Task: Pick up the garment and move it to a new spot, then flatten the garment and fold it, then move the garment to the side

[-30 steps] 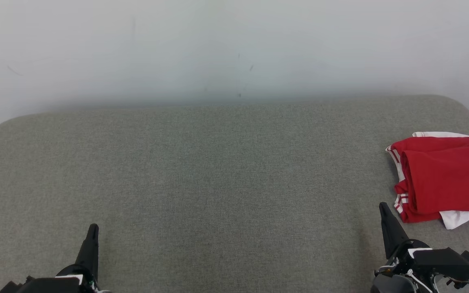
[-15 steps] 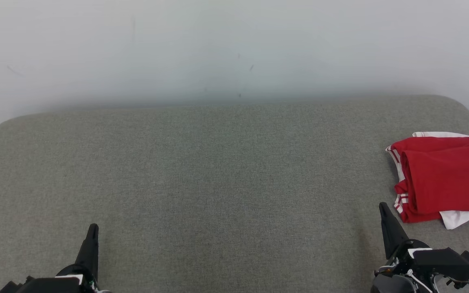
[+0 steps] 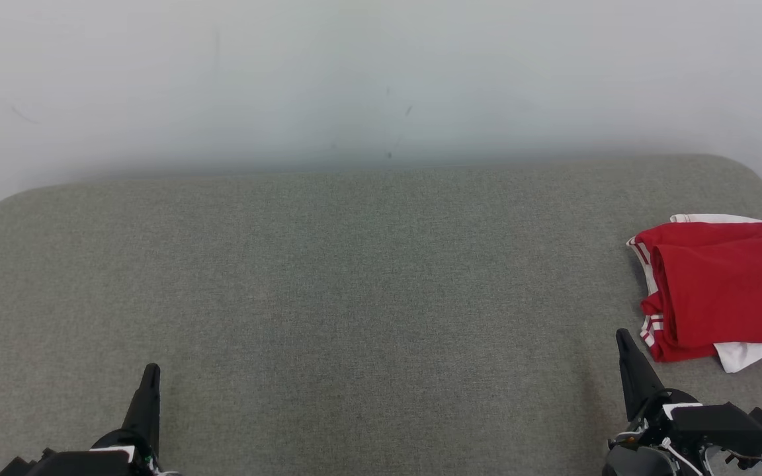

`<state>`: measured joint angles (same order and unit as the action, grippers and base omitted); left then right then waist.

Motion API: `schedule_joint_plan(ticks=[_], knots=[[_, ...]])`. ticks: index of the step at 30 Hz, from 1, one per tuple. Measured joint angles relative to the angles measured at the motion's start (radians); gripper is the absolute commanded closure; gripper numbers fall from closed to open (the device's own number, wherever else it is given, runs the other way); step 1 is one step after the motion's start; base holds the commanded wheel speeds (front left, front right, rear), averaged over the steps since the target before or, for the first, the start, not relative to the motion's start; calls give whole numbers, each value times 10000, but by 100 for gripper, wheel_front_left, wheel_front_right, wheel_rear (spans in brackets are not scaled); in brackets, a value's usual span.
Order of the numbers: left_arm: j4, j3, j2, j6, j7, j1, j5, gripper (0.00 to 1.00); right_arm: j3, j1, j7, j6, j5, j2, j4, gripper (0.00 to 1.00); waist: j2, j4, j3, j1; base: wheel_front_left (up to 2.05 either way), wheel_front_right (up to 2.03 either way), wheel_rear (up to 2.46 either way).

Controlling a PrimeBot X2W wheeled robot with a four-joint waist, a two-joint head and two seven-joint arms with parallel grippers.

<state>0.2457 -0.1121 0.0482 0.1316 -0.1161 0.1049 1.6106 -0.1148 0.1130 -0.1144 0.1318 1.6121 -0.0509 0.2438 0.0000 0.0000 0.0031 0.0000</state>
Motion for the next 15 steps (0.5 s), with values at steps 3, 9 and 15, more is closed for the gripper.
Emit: schedule_joint_plan(ticks=[3, 9, 15], knots=[[-2, -2, 0, 0, 0, 0, 0, 100, 0, -1, 0, 0, 0, 0, -2, 100, 0, 0, 0, 0, 0, 0, 0], [0, 0, 0, 0, 0, 0, 0, 100, 0, -1, 0, 0, 0, 0, 0, 100, 0, 0, 0, 0, 0, 0, 0], [-2, -4, 0, 0, 0, 0, 0, 100, 0, -2, 0, 0, 0, 0, -2, 100, 0, 0, 0, 0, 0, 0, 0]])
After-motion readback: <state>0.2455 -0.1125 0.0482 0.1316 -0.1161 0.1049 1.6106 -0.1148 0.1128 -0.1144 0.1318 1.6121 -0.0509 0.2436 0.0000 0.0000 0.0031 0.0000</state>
